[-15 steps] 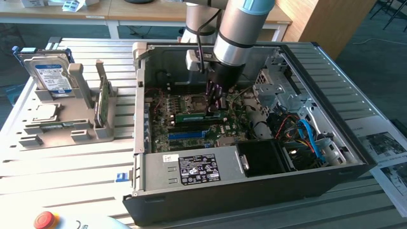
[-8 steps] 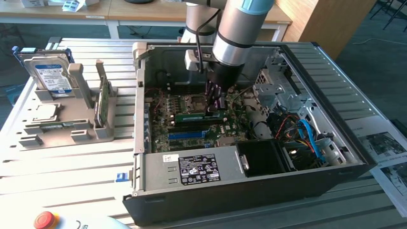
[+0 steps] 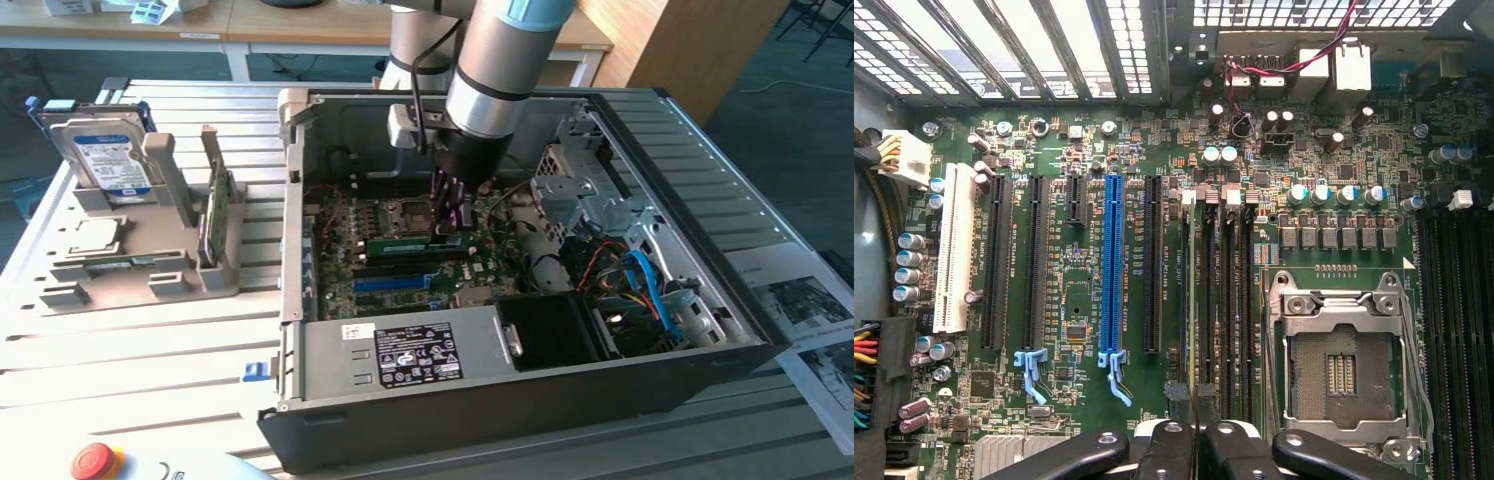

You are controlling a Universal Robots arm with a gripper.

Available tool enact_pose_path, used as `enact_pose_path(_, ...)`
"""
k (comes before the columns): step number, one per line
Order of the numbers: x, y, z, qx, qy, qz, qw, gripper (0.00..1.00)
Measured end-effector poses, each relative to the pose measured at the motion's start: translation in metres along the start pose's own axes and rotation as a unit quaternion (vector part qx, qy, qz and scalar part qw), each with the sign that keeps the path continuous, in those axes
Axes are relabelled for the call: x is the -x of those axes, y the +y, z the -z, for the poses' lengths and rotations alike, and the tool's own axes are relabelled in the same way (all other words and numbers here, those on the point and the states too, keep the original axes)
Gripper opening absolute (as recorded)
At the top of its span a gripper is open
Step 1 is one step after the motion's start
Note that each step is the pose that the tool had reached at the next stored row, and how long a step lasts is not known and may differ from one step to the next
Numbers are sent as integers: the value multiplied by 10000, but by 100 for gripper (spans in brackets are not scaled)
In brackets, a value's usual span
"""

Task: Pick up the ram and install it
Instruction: 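Insert the ram into the slot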

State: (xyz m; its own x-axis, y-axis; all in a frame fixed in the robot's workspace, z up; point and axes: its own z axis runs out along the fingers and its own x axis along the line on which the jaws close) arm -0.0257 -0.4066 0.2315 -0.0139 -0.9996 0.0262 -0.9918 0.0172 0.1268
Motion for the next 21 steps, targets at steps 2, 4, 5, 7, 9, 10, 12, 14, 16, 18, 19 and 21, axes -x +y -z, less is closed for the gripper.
enact_pose_path(2,-1,0,0,0,0,0,10000,12)
enact_pose_path(4,-2,-1,0,0,0,0,10000,12)
enact_pose_path(5,-3,-2,0,0,0,0,10000,12)
enact_pose_path(7,-6,-3,0,0,0,0,10000,12)
enact_pose_path(9,-8,-4,0,0,0,0,10000,12)
enact_pose_path(10,-9,-8,-1,0,0,0,10000,12)
enact_pose_path(12,-9,-11,-1,0,0,1,10000,12)
enact_pose_path(14,-9,-12,-2,0,0,0,10000,12)
enact_pose_path(16,-9,-12,-2,0,0,0,10000,12)
enact_pose_path(18,-9,-13,-4,0,0,0,10000,12)
enact_pose_path(19,-9,-13,-6,0,0,0,10000,12)
enact_pose_path(21,-9,-14,-10,0,0,0,10000,12)
